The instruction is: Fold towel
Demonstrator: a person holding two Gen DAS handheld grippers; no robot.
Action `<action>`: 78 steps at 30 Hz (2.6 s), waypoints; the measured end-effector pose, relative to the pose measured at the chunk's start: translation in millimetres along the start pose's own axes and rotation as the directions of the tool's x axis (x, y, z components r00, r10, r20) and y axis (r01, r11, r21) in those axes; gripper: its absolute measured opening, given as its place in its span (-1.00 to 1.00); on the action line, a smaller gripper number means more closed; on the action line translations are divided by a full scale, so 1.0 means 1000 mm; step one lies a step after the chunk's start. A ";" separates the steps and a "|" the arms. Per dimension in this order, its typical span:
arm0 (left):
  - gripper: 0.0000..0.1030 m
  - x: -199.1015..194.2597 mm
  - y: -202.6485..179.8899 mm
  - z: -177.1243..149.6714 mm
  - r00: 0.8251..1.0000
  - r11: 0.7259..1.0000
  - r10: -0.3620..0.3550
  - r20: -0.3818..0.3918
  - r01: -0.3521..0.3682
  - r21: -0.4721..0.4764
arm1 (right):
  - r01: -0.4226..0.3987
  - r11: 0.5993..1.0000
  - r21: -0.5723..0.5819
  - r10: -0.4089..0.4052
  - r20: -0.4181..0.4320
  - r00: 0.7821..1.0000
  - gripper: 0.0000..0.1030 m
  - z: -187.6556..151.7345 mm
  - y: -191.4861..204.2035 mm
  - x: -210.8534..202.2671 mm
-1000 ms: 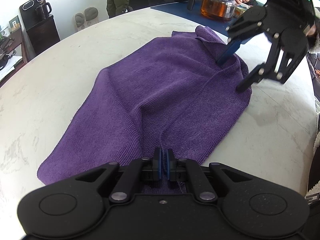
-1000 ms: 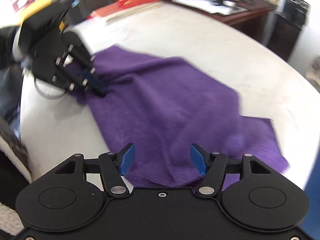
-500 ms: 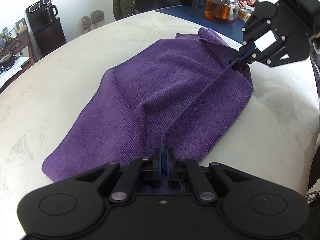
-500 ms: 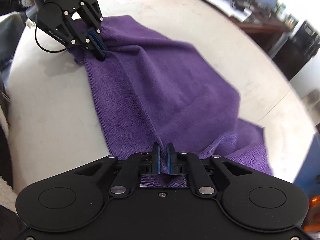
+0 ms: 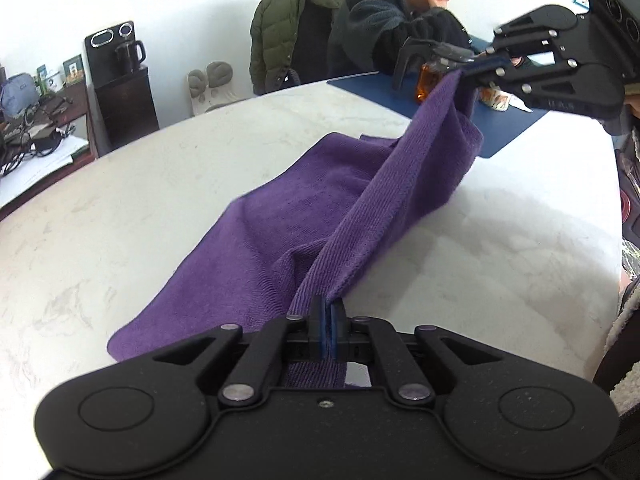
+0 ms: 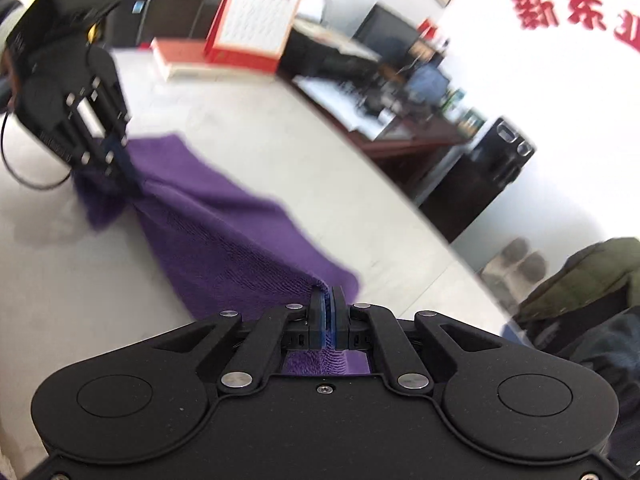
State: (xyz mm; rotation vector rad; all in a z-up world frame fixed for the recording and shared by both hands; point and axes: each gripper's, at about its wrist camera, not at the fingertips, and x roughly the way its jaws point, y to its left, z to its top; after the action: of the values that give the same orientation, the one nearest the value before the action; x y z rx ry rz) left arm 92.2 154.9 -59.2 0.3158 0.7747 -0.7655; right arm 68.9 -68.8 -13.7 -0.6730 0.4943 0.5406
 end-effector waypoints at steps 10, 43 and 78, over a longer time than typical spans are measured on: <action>-0.92 0.021 -0.025 0.002 0.995 0.990 0.104 0.005 -0.104 0.096 | 0.029 0.999 -0.035 -0.027 0.038 0.999 -0.96 0.013 0.007 -0.016; -0.77 0.047 -0.011 0.004 0.995 0.988 -0.037 -0.089 0.049 0.143 | 0.008 0.999 0.032 -0.008 -0.013 1.000 -0.96 0.000 0.019 -0.026; -0.96 -0.048 0.037 0.114 0.951 0.963 0.213 0.223 -0.243 0.116 | 0.135 0.991 -0.011 -0.127 0.258 0.958 -0.96 0.061 -0.087 -0.020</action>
State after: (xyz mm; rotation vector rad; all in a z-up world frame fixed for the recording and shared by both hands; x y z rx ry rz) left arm 154.3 145.1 53.8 0.4387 0.4758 -0.6239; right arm 122.0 -89.8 77.4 -0.6466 0.1978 0.5014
